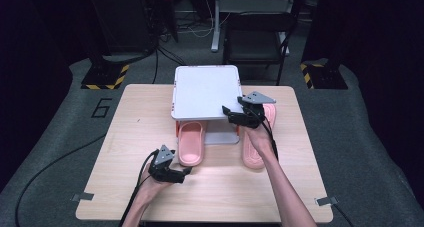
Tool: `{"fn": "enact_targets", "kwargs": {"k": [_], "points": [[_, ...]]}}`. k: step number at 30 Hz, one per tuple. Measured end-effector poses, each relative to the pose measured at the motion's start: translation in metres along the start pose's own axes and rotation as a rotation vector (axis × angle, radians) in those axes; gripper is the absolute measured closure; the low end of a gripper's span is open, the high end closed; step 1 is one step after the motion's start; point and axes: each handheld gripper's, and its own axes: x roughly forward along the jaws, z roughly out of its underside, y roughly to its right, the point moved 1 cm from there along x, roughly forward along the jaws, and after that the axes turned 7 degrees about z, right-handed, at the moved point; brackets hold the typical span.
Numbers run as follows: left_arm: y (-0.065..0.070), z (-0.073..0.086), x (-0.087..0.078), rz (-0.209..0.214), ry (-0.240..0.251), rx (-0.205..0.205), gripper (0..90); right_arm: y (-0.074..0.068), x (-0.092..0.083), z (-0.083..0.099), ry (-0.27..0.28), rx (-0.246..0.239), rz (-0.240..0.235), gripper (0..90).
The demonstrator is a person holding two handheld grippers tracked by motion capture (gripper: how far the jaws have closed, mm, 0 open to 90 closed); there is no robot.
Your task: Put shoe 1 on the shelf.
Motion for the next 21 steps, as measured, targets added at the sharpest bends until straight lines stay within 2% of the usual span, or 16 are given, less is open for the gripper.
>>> {"fn": "enact_targets", "kwargs": {"k": [3,4,5,6,9,10,12,15,21], "points": [[-0.002,-0.003,0.008,-0.039,-0.025,0.007,7.5,-0.001,0.000,0.000,0.004,0.001,0.001,26.4],[-0.001,-0.003,0.011,-0.032,-0.018,-0.009,7.5,-0.001,0.000,0.000,0.003,0.001,0.003,26.4],[-0.001,-0.004,0.013,-0.042,-0.014,-0.006,7.5,-0.001,0.000,0.000,0.003,0.001,0.003,26.4],[-0.003,-0.006,0.014,-0.061,-0.018,0.015,8.3,0.000,0.000,0.000,0.000,0.001,0.003,26.4],[-0.003,-0.011,0.020,-0.095,-0.010,-0.005,10.2,0.000,0.000,0.000,-0.001,0.001,0.000,26.9],[-0.006,-0.014,0.022,-0.112,-0.007,0.009,10.3,0.000,0.000,0.000,-0.002,0.001,-0.001,27.0],[-0.011,-0.017,0.027,-0.136,0.003,-0.015,10.7,0.000,0.000,0.000,-0.002,-0.006,-0.002,27.1],[-0.017,-0.020,0.034,-0.148,0.019,-0.072,10.9,0.000,0.000,0.000,-0.001,-0.002,-0.001,27.3],[-0.030,-0.028,0.047,-0.173,0.028,-0.105,10.9,0.001,-0.001,0.000,-0.002,0.002,-0.005,27.8]]}}
